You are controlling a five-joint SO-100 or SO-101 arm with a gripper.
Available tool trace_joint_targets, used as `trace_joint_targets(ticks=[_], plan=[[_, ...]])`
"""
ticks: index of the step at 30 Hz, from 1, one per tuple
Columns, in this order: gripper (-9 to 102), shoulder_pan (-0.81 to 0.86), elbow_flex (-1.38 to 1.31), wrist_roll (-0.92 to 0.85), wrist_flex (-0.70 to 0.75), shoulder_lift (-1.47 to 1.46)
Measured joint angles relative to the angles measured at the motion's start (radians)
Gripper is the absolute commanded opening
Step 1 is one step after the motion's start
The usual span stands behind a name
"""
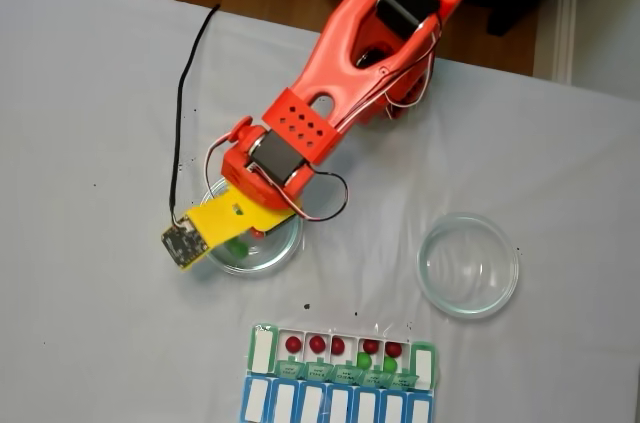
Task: Sort medicines into box.
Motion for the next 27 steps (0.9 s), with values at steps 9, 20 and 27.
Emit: trace_joint_targets(ticks=[9, 20, 27], plan=[[5, 0.029, -0.025, -0.032, -0.006, -0.006], [22, 0.075, -0.025, -0.084, -0.008, -0.006], [19, 0.074, 0.028, -0.095, -0.074, -0.006]])
